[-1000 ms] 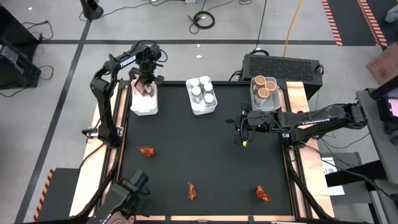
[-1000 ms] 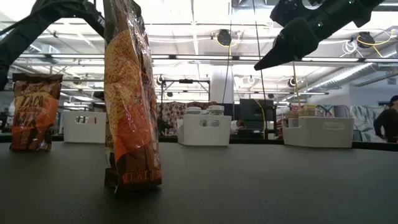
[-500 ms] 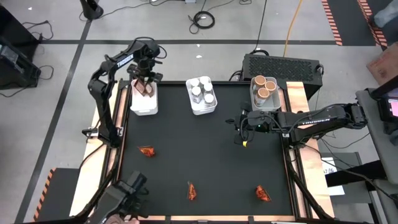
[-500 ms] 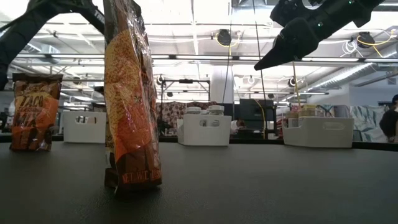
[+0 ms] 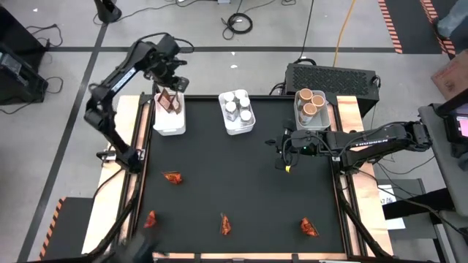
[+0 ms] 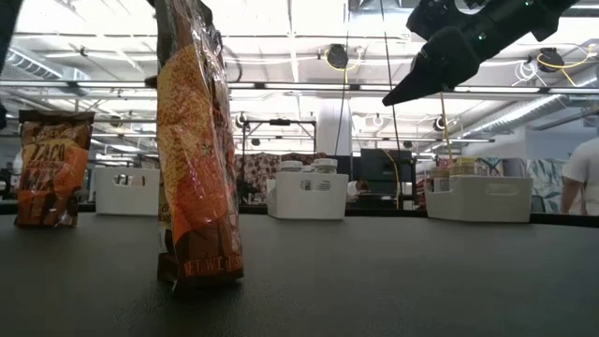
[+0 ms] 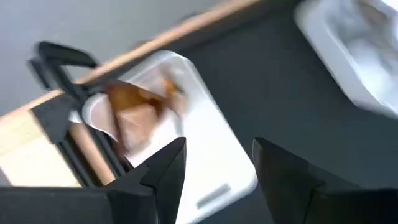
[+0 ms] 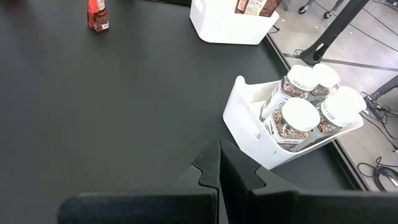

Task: Sort spices by type
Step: Put the orange seasoning pack into the left white bin

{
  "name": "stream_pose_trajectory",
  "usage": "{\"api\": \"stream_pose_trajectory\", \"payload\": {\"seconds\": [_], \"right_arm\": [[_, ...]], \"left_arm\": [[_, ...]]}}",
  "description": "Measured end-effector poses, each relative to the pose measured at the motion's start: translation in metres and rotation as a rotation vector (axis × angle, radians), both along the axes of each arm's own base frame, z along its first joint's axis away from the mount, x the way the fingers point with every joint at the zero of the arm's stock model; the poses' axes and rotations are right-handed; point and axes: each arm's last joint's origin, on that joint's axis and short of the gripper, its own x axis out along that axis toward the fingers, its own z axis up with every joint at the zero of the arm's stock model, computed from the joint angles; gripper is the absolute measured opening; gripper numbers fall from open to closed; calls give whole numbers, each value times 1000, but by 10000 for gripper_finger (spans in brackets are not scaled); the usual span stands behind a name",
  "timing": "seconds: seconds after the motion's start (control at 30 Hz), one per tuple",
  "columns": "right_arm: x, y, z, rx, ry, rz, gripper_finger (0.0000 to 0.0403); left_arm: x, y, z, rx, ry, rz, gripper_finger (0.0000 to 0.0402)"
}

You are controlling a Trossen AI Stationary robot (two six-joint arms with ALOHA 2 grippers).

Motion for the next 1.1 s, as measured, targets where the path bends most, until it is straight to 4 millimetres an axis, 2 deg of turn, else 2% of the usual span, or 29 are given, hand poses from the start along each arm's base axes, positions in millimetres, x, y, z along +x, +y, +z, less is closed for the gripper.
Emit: {"api": "stream_pose_trajectory", "payload": {"seconds": [0.27, 0.4, 0.5, 0.6, 0.77, 0.87, 0.93, 1.1], "right_arm": [[0, 0, 0, 0, 0, 0, 0], [0, 0, 0, 0, 0, 0, 0], [0, 0, 0, 0, 0, 0, 0], [0, 0, 0, 0, 0, 0, 0], [0, 0, 0, 0, 0, 0, 0], [0, 0, 0, 0, 0, 0, 0], [0, 0, 0, 0, 0, 0, 0], [0, 0, 0, 0, 0, 0, 0]], "left_arm": [[45, -116, 34, -73, -125, -569, 189], [63, -173, 39, -73, -157, -971, 189], [72, -205, 38, -74, -134, -1080, 190], [76, -229, 35, -104, -117, -1114, 190], [73, -263, 6, -120, 37, -1213, 190], [66, -270, -19, -154, 110, -1224, 189], [64, -272, -35, -169, 96, -1218, 189], [41, -271, -59, -180, 58, -1143, 189]]}}
